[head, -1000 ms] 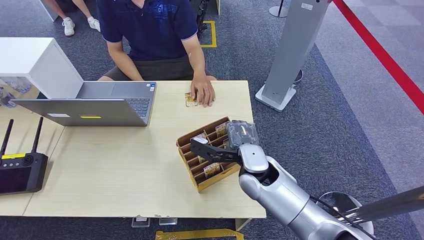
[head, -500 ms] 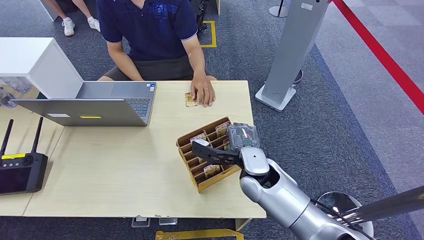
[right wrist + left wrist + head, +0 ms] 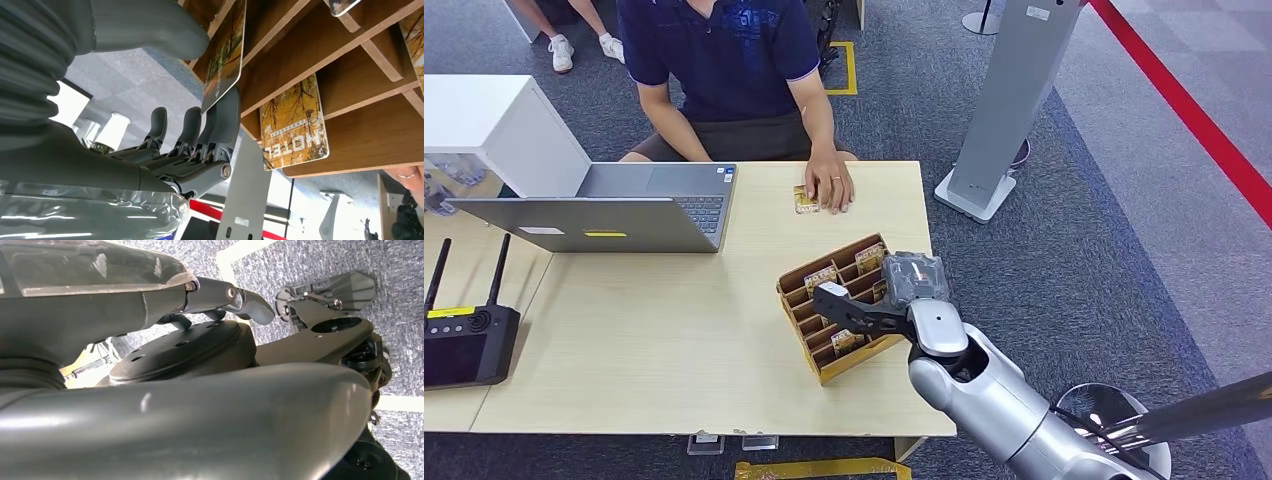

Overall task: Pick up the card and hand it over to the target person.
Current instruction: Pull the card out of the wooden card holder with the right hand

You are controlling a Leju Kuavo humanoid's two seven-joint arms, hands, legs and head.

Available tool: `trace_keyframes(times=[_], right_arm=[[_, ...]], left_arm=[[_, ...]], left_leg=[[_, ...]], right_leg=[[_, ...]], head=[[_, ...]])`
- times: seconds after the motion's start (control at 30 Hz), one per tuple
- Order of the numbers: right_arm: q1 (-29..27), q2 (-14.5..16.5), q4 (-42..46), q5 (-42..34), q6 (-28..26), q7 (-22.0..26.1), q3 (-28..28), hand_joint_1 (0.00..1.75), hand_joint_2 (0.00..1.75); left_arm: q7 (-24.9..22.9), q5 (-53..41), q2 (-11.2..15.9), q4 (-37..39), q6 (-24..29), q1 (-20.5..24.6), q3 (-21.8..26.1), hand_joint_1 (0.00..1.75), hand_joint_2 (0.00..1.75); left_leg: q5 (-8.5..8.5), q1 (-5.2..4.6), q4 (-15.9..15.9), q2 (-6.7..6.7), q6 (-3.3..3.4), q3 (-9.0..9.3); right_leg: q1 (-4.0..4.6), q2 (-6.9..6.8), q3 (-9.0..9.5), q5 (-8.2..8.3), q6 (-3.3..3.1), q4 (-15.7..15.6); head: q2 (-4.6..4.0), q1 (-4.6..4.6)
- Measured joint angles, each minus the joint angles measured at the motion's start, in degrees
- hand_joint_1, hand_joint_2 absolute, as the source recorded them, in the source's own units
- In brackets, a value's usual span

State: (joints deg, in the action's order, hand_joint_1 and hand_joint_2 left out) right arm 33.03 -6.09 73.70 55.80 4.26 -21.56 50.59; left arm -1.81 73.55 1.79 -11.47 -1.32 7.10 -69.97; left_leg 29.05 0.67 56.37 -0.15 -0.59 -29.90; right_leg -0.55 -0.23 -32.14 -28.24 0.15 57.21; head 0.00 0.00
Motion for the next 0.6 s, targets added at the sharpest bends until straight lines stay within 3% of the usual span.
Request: trace_keyframes(times=[0.33, 0.6], right_arm=[[-0.09, 0.02, -0.35, 0.07, 0.0, -0.08, -0.58, 1.07, 1.75], [0.02, 0.1, -0.41, 0.09, 0.01, -0.11, -0.66, 1.41, 1.75]], left_arm=[[-0.12, -0.08, 0.09, 0.08, -0.05, 0.01, -0.07, 0.0, 0.0], [0.01, -0.08, 0.27, 0.07, -0.11, 0.02, -0.05, 0.0, 0.0]], left_leg=[[0.0, 0.0, -0.01, 0.01, 0.0, 0.02], [0.0, 0.0, 0.01, 0.02, 0.0, 0.0]], right_leg=[[0.0, 0.01, 0.01, 0.0, -0.01, -0.01], [0.0, 0.02, -0.01, 0.0, 0.0, 0.01]], head=[[0.0, 0.0], [0.0, 0.0]])
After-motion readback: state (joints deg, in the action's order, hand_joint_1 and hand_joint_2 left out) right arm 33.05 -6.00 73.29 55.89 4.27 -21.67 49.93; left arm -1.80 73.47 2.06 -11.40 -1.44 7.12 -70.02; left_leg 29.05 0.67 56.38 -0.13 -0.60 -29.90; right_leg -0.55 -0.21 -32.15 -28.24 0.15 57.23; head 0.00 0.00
